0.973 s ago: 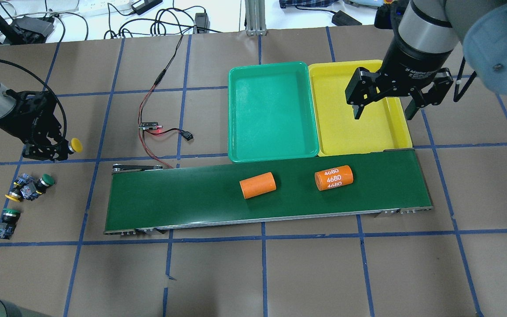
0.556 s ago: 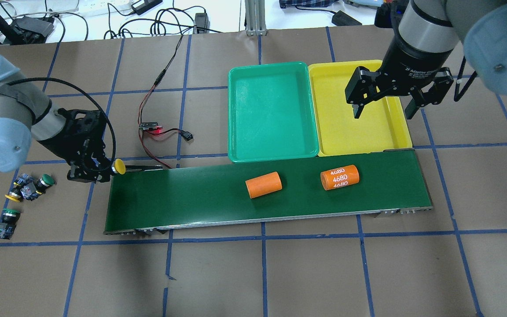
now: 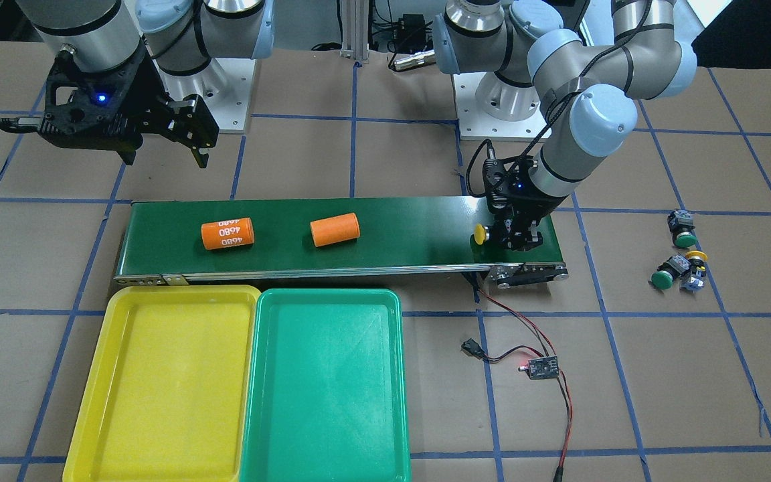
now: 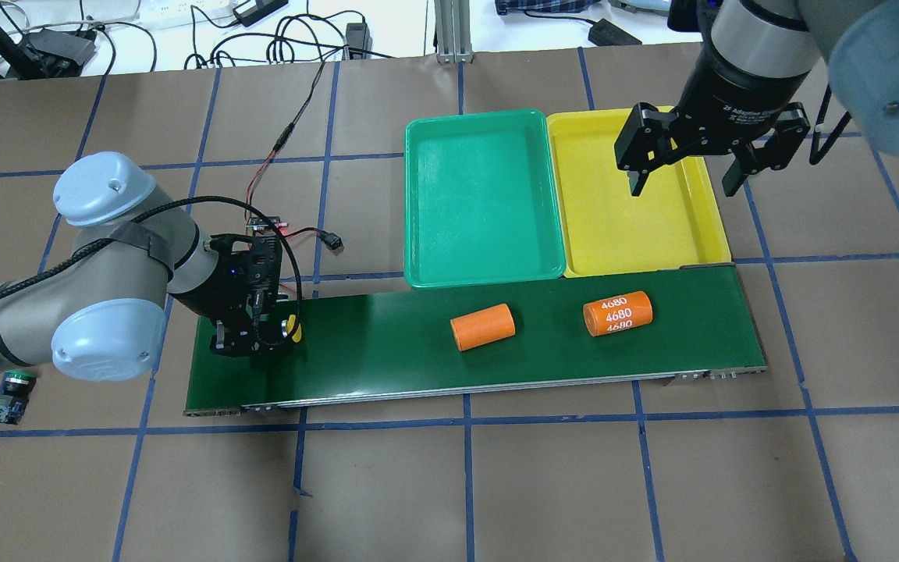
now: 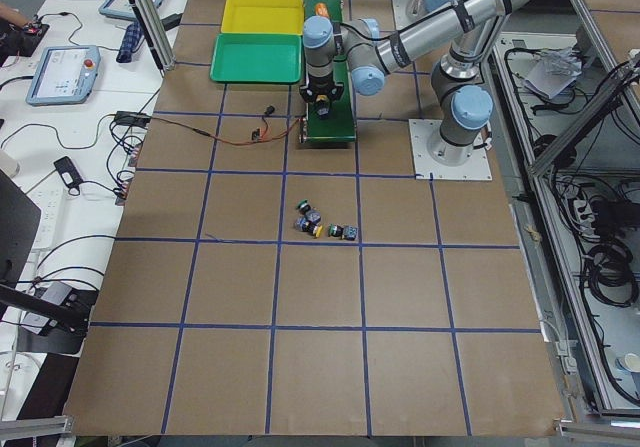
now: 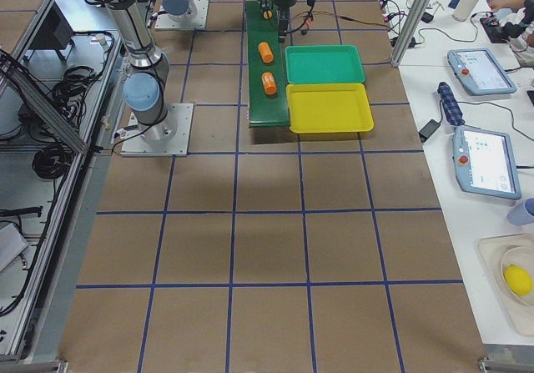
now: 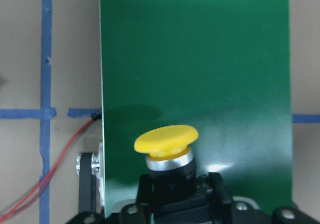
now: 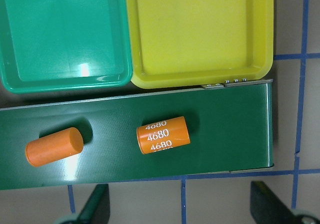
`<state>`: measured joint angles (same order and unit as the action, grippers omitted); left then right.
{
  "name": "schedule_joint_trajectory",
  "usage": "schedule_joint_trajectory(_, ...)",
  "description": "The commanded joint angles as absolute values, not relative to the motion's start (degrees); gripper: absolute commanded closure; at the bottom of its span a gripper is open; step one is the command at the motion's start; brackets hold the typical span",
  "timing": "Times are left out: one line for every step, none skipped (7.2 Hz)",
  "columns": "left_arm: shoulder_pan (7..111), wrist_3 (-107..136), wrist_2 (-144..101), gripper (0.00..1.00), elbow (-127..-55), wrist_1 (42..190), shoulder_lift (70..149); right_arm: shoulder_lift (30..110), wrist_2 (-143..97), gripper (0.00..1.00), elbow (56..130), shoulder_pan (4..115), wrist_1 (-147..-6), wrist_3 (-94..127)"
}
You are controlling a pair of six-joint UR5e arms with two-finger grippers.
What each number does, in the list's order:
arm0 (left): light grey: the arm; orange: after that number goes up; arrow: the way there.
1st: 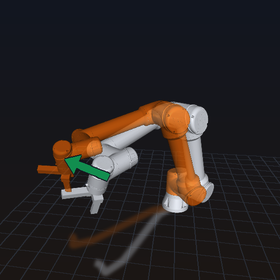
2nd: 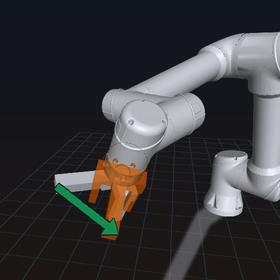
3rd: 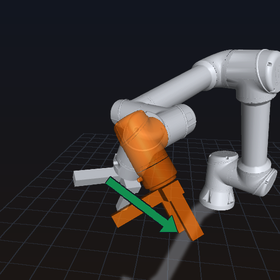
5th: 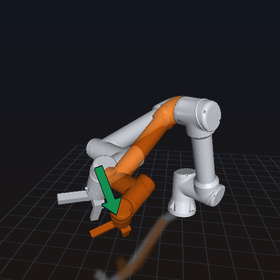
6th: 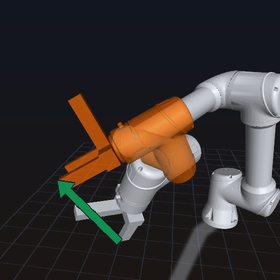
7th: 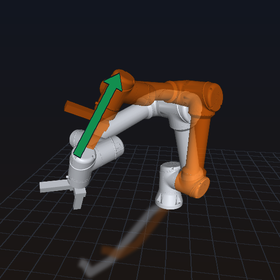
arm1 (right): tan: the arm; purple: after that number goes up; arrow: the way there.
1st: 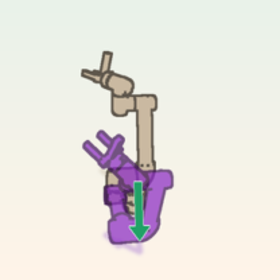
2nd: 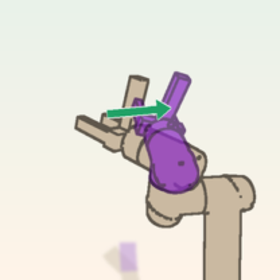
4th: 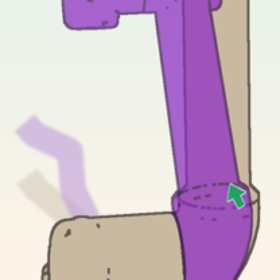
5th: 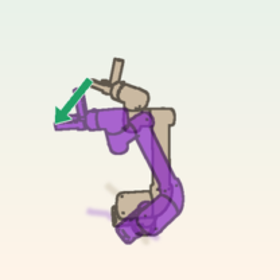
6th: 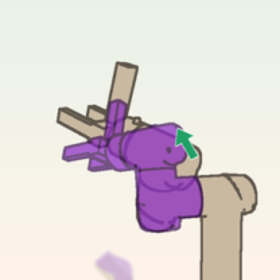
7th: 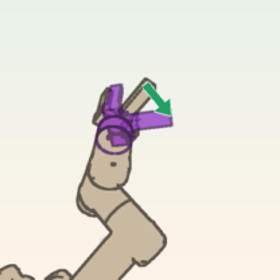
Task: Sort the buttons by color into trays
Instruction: 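Place the yellow button switch on the green belt with the left gripper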
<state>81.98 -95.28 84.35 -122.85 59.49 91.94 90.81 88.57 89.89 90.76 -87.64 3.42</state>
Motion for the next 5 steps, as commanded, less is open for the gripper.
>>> schedule_joint_trajectory(81.39, -95.44, 84.72, 0.20, -122.17, 58.27, 91.67, 90.62, 89.20, 0.00, 89.74, 90.44, -86.93, 2.90)
schedule_joint_trajectory(79.47, -95.97, 84.73, 0.20, -121.04, 58.27, 91.67, 90.53, 89.73, 0.00, 89.74, 90.53, -86.58, 3.07)
schedule_joint_trajectory(74.23, -96.85, 84.55, 0.20, -119.81, 58.36, 92.28, 89.83, 89.82, 0.00, 90.17, 90.88, -86.49, 3.86)
schedule_joint_trajectory(68.09, -99.73, 84.20, 0.19, -118.92, 58.19, 93.59, 89.39, 90.00, 0.00, 89.91, 90.88, -86.14, 3.78)
schedule_joint_trajectory(64.20, -106.72, 84.20, 0.19, -117.70, 58.36, 94.47, 88.51, 90.09, 0.00, 90.17, 90.79, -85.70, 3.78)
